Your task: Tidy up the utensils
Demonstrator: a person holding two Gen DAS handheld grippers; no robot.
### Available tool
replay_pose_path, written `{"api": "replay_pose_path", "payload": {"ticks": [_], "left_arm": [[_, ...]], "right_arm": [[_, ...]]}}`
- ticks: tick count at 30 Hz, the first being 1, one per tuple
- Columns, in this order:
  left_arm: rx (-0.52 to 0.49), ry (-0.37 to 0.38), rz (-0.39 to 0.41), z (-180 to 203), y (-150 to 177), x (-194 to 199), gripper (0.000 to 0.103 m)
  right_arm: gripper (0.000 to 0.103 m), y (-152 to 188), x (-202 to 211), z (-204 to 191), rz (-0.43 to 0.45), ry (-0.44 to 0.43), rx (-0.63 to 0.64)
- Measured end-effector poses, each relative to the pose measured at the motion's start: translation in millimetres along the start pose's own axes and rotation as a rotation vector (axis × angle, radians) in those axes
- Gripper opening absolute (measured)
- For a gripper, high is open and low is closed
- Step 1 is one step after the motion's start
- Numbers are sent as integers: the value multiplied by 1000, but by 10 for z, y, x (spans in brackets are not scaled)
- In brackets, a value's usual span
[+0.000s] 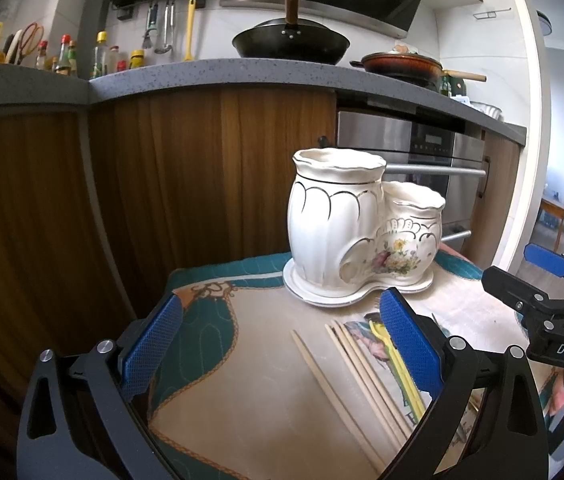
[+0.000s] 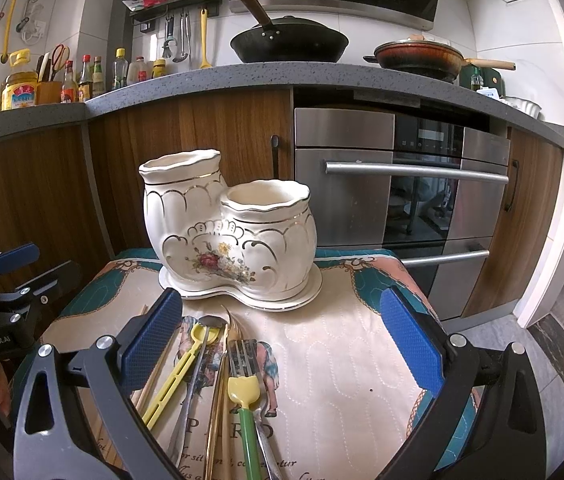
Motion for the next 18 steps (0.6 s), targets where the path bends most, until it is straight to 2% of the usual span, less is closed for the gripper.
{"api": "replay_pose_path", "payload": {"ticks": [18], "left_arm": [[-5, -3, -6, 5, 18, -19, 98]], "right_arm": [[98, 14, -16, -7, -4, -3, -1]]}}
Point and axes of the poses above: each gripper's, at about its wrist camera, not at the fingertips, and x roughly against the way its jaws point, z to its right, y to its underside, the point moved 1 cm from there along -x, roughly the way its jaws point, and after that the axes turned 15 degrees about x, right-handed, at the moved point
